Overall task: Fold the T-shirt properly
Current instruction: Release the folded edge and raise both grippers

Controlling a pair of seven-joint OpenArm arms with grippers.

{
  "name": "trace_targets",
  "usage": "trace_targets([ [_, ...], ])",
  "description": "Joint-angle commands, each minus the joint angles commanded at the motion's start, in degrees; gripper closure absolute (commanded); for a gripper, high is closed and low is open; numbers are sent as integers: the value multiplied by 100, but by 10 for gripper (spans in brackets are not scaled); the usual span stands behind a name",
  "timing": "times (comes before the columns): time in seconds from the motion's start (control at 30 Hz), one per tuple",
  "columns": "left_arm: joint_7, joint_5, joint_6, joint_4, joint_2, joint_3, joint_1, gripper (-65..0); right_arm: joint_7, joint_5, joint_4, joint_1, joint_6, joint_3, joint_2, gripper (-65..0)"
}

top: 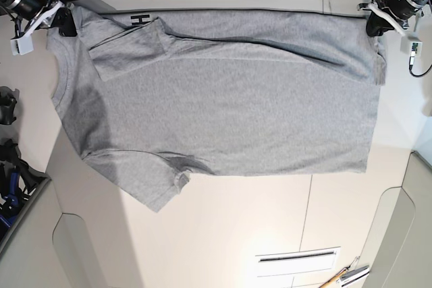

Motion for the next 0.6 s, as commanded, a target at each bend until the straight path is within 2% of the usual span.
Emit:
trace_targets([
  [0.07,195,-195,-7,0,0,-2,0,-199,15,-4,0,0,-2,0,2,-175],
  [0.1,267,-299,-57,0,0,-2,0,-236,44,-2,0,0,-2,0,0,-230],
  [0.13,313,-404,-118,0,0,-20,0,-244,66,0,0,4,-2,0,2,-256],
  [0.27,332,-798,-361,2,2,-442,0,-243,83,4,4,59,-42,225,0,-257],
  [0.43,492,-1290,-375,2,-2,-1231,-4,-244,140,24,4,448,-42,944,7,-257],
  [0.53,505,-1412,-375,0,-2,-1408,-20,-244,365,-90,2,789,-57,1027,85,-257],
  [0.6,501,-1440,-375,2,-2,-1427,-52,-282,382,-153,2,1056,-63,1025,144,-257],
])
